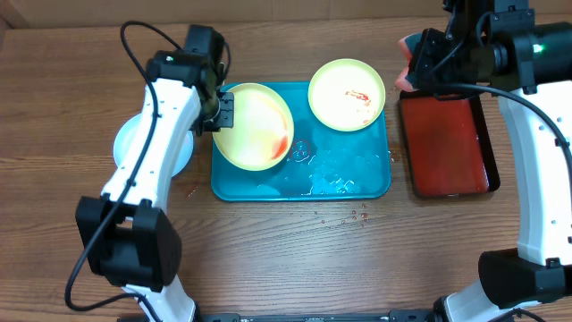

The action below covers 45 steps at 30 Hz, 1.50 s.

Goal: Clean dirty plates on tray and stack at the side
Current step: 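Lift the yellow plate with the left gripper and carry it left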

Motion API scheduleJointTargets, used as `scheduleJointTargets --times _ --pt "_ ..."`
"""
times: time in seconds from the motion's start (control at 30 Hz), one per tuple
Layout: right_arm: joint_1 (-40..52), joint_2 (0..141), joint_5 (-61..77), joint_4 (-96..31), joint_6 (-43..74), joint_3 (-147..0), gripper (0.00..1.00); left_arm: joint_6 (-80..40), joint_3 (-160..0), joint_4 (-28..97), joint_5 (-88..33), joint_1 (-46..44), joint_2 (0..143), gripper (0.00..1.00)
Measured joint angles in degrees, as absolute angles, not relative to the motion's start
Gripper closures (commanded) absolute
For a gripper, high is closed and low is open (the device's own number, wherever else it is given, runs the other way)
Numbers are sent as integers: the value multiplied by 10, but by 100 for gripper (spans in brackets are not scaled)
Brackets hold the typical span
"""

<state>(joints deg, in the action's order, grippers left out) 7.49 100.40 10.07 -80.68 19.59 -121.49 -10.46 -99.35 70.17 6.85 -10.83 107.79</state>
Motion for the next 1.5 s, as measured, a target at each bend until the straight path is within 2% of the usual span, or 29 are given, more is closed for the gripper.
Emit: scheduleJointTargets --times 0.43,0.8,1.13,1.4,1.5 --pt "75 1004 70 -821 192 -1215 96 -286 -994 765 474 -307 1053 96" --pt "75 1004 57 -822 192 -1215 96 -327 -994 765 734 -420 1053 96" --pt "75 1004 57 -825 192 -1215 96 -329 -994 765 800 -442 1053 96" --pt "75 1004 56 -829 192 -1215 96 -331 -994 765 803 -442 1053 96" --pt "75 1004 55 -831 192 -1215 96 -331 -994 764 771 -442 1053 96"
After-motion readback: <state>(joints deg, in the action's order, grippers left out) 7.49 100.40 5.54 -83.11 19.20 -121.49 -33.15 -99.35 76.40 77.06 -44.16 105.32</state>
